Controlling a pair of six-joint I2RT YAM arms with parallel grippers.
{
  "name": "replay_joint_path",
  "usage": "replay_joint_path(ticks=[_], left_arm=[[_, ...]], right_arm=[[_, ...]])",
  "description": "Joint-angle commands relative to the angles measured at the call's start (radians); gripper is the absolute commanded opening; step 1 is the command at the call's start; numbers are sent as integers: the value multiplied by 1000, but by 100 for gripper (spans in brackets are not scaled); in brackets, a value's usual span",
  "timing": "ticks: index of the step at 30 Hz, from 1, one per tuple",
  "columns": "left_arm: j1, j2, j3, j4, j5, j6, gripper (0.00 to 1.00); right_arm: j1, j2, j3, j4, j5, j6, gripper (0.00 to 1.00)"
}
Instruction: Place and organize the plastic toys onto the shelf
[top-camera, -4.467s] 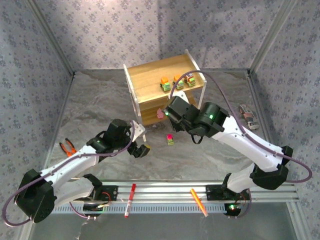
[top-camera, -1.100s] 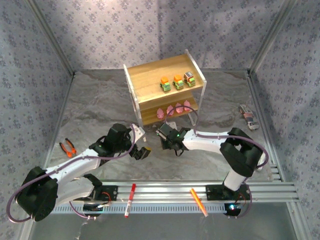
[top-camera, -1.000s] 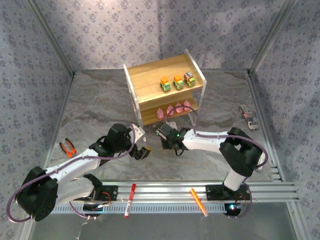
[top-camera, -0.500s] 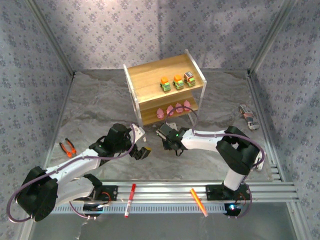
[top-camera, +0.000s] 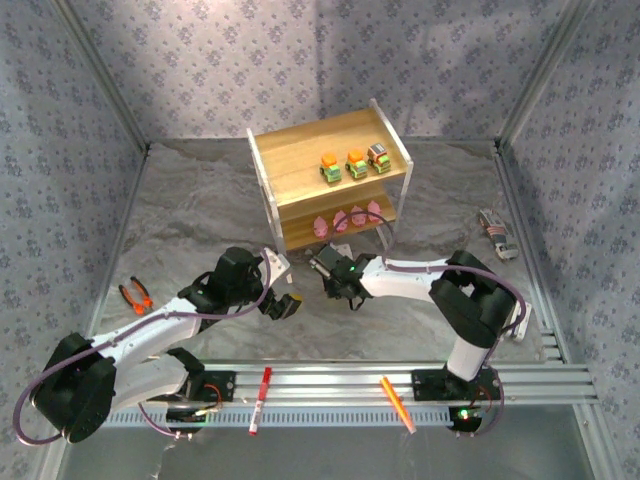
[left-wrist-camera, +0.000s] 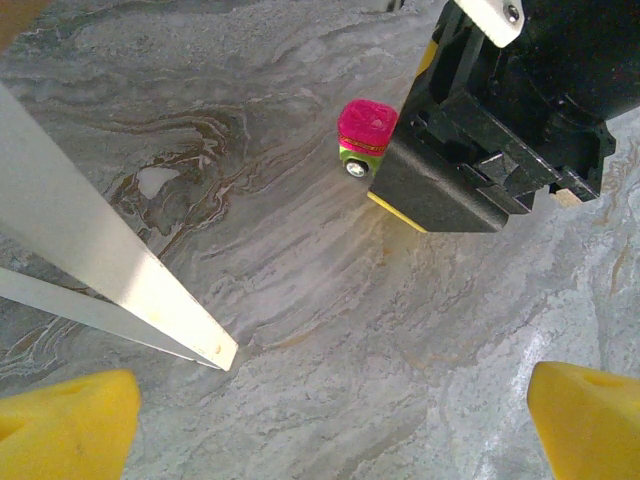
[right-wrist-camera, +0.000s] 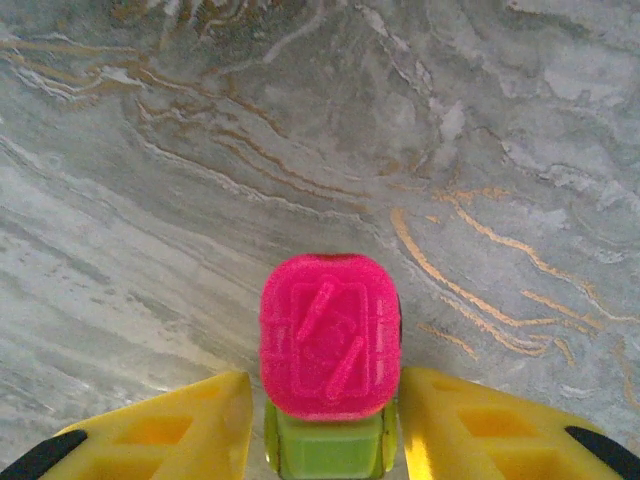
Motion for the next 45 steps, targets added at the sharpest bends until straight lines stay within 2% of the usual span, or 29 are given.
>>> replay_joint_path(ticks=[1,4,19,27,45], left_arm=[[-6,2,-3,26,11,3,100],[-7,2,-2,26,12,1,100],[-5,0,-2,28,11,0,100],[-2,0,-2,27,13,-1,100],[-1,0,-3,28,18,0,100]], right_arm=[[-5,21,28,-28,13,-5,43],[-6,24,31,-33,13,-4,40],[-3,32,32,-42,30,-4,39],[2,31,38,-55,42,-5,33],[58,-74,55,-152,89,-5,32]])
